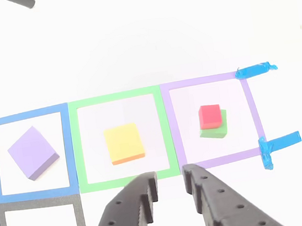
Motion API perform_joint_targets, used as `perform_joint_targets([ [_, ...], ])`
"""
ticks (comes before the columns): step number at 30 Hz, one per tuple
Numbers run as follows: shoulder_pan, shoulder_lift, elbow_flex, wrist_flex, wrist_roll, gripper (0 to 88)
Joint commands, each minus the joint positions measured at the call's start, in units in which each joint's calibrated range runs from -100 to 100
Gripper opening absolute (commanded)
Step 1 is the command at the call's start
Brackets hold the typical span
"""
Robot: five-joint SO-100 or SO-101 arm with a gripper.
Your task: Tower of hanoi
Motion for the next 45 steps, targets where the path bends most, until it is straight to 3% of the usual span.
perform_joint_targets([
  [1,-0.8,-0.22,-2.65,1.82,0.0,0.8],
  [10,0.73,-8.05,17.53,-6.03,0.0,1.7],
  [20,0.73,-14.35,39.8,-21.74,0.0,22.3],
  [29,1.4,-13.46,60.71,-50.41,0.0,36.7],
  [45,-1.38,0.35,78.8,-93.16,0.0,39.7],
])
